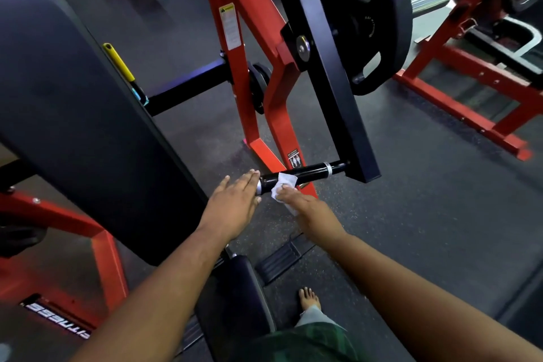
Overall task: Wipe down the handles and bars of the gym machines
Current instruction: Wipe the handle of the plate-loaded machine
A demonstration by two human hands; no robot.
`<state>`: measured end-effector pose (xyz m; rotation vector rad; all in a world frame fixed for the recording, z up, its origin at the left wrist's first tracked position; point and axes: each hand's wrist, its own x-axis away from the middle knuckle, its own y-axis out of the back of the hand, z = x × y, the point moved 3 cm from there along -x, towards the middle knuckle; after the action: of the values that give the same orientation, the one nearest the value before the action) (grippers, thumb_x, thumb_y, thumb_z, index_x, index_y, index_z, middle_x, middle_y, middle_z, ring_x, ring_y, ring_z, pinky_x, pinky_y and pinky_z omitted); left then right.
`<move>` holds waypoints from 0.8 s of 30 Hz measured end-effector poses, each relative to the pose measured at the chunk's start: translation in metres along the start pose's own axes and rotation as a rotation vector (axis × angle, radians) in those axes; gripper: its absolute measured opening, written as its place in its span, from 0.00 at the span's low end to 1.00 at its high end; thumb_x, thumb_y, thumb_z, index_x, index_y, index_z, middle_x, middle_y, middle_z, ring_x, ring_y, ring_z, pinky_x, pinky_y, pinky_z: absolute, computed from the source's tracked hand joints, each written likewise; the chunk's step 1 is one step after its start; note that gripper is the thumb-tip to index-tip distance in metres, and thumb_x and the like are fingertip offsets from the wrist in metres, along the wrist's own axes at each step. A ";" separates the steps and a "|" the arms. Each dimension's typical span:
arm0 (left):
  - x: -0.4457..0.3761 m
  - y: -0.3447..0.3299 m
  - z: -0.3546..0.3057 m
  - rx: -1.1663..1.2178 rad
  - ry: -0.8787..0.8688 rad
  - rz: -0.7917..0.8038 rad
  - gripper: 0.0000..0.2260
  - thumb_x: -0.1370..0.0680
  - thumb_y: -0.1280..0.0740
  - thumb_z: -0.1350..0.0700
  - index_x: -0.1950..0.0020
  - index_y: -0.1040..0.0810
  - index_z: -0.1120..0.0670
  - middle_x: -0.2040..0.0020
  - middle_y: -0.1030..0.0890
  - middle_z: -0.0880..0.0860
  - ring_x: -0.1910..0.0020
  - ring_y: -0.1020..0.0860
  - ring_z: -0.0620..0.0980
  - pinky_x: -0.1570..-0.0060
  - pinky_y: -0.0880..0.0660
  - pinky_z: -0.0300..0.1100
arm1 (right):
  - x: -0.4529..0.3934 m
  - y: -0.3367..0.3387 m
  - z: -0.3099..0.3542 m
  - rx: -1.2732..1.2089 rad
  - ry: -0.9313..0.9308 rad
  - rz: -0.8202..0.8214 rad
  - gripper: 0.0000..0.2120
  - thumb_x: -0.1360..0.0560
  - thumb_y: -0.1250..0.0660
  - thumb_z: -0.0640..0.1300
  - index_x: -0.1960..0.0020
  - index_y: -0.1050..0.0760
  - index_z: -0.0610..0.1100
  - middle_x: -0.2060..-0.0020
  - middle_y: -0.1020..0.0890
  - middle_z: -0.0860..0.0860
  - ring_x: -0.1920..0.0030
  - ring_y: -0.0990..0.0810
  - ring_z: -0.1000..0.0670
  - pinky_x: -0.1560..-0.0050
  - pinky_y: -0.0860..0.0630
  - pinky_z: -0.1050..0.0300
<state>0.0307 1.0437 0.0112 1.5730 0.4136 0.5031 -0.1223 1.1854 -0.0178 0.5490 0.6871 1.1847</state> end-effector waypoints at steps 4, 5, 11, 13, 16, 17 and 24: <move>-0.009 0.004 -0.001 -0.047 -0.023 0.000 0.27 0.14 0.44 0.45 0.17 0.42 0.54 0.19 0.35 0.52 0.23 0.32 0.50 0.20 0.44 0.53 | -0.010 0.030 -0.011 -0.095 -0.215 -0.428 0.19 0.18 0.38 0.32 0.30 0.24 0.41 0.31 0.22 0.47 0.29 0.26 0.49 0.26 0.31 0.49; -0.011 0.004 -0.001 -0.040 -0.022 0.003 0.26 0.14 0.44 0.45 0.18 0.41 0.54 0.20 0.33 0.52 0.24 0.31 0.50 0.20 0.43 0.52 | -0.018 0.029 -0.007 -0.104 -0.236 -0.485 0.17 0.17 0.38 0.33 0.31 0.23 0.41 0.30 0.23 0.48 0.28 0.27 0.54 0.25 0.33 0.54; -0.013 0.003 -0.002 -0.034 0.001 0.010 0.25 0.14 0.43 0.46 0.18 0.38 0.54 0.22 0.29 0.52 0.28 0.26 0.51 0.22 0.40 0.51 | -0.035 -0.024 0.012 -0.016 -0.186 -0.111 0.28 0.25 0.47 0.32 0.27 0.28 0.40 0.27 0.27 0.45 0.23 0.35 0.49 0.20 0.48 0.52; -0.013 0.003 -0.002 -0.023 0.005 0.014 0.25 0.14 0.43 0.46 0.18 0.38 0.54 0.22 0.30 0.52 0.28 0.26 0.50 0.22 0.41 0.51 | -0.027 -0.019 -0.002 -0.037 -0.157 -0.126 0.30 0.28 0.42 0.27 0.27 0.26 0.41 0.27 0.27 0.46 0.23 0.35 0.49 0.21 0.43 0.52; -0.013 0.003 -0.001 -0.008 0.011 0.012 0.25 0.14 0.43 0.47 0.19 0.37 0.55 0.23 0.29 0.52 0.28 0.26 0.51 0.22 0.40 0.51 | -0.005 0.002 0.000 -0.145 -0.117 -0.120 0.26 0.25 0.39 0.28 0.30 0.23 0.43 0.31 0.22 0.47 0.28 0.28 0.52 0.26 0.34 0.59; -0.013 0.003 -0.001 0.004 0.012 0.007 0.24 0.14 0.42 0.47 0.19 0.36 0.55 0.23 0.28 0.53 0.29 0.25 0.52 0.22 0.40 0.52 | 0.001 0.011 -0.002 -0.155 -0.123 -0.160 0.24 0.23 0.38 0.29 0.31 0.23 0.44 0.32 0.21 0.48 0.30 0.26 0.52 0.27 0.31 0.57; -0.012 0.006 -0.002 0.019 0.002 0.007 0.24 0.13 0.44 0.47 0.19 0.38 0.55 0.23 0.29 0.52 0.29 0.26 0.51 0.20 0.43 0.53 | -0.030 0.031 -0.044 -0.093 -0.531 -0.316 0.20 0.18 0.40 0.34 0.28 0.27 0.43 0.29 0.26 0.43 0.29 0.29 0.41 0.30 0.33 0.52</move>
<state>0.0189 1.0384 0.0162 1.5932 0.4156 0.5074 -0.1811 1.1670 -0.0201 0.6176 0.2478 0.7246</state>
